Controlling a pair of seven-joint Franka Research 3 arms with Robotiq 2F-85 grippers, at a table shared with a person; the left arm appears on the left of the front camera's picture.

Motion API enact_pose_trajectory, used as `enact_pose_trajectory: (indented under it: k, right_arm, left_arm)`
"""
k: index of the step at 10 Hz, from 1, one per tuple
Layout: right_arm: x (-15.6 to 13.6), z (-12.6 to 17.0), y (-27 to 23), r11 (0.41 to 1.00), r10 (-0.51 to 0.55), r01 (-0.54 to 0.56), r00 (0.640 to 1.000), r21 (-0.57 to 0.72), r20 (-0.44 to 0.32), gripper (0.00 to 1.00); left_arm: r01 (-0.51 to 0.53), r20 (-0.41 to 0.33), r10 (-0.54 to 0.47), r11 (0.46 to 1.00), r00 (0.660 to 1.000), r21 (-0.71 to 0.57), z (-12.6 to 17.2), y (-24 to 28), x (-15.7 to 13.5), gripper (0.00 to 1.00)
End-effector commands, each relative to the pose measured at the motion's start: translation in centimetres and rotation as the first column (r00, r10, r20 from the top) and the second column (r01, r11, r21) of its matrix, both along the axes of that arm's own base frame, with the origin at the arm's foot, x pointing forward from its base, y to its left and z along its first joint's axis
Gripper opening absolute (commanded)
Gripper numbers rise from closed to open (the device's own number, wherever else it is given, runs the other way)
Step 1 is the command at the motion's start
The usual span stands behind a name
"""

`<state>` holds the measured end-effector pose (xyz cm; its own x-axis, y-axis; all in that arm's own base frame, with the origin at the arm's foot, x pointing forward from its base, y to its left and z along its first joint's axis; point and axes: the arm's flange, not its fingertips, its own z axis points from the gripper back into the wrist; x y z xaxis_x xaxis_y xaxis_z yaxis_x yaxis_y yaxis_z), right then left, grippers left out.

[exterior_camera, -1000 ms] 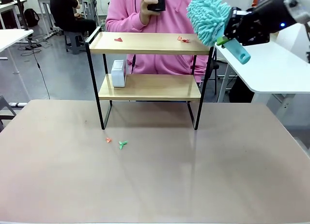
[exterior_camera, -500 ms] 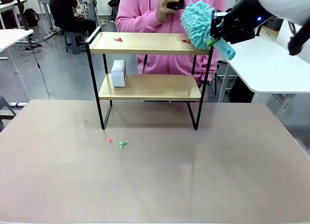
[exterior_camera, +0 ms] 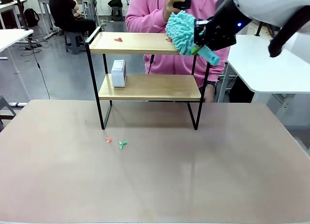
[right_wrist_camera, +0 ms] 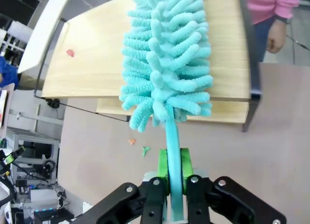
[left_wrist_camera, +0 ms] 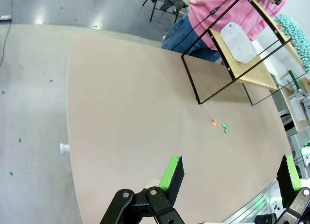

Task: Clean the shelf.
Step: Clean the remaining tier of the Shelf with the Duster once objects are removed.

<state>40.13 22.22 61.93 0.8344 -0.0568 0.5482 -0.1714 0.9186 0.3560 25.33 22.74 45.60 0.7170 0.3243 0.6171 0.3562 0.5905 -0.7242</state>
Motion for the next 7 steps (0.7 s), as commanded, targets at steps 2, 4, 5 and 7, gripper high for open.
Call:
enact_pose_trajectory:
  k: [2,4,5,7]
  right_arm:
    - [1.6,0.4,3.9,0.989,0.143,-0.144,0.989,-0.016,-0.043,0.13]
    - [2.4,0.3,6.6,0.965,0.260,-0.262,0.963,-0.007,-0.068,0.13]
    - [2.7,0.3,7.3,0.951,0.309,-0.310,0.949,-0.001,-0.070,0.13]
    - [3.4,0.2,8.4,0.894,0.446,-0.447,0.888,0.010,-0.113,0.13]
  left_arm:
    - [0.001,0.031,0.000,1.000,1.000,-0.007,0.2,-0.1,0.1,1.00]
    - [0.001,0.031,0.000,1.000,1.000,-0.007,0.2,-0.1,0.1,1.00]
    - [0.001,0.031,0.000,1.000,1.000,-0.007,0.2,-0.1,0.1,1.00]
    - [0.001,0.031,0.000,1.000,1.000,-0.007,0.2,-0.1,0.1,1.00]
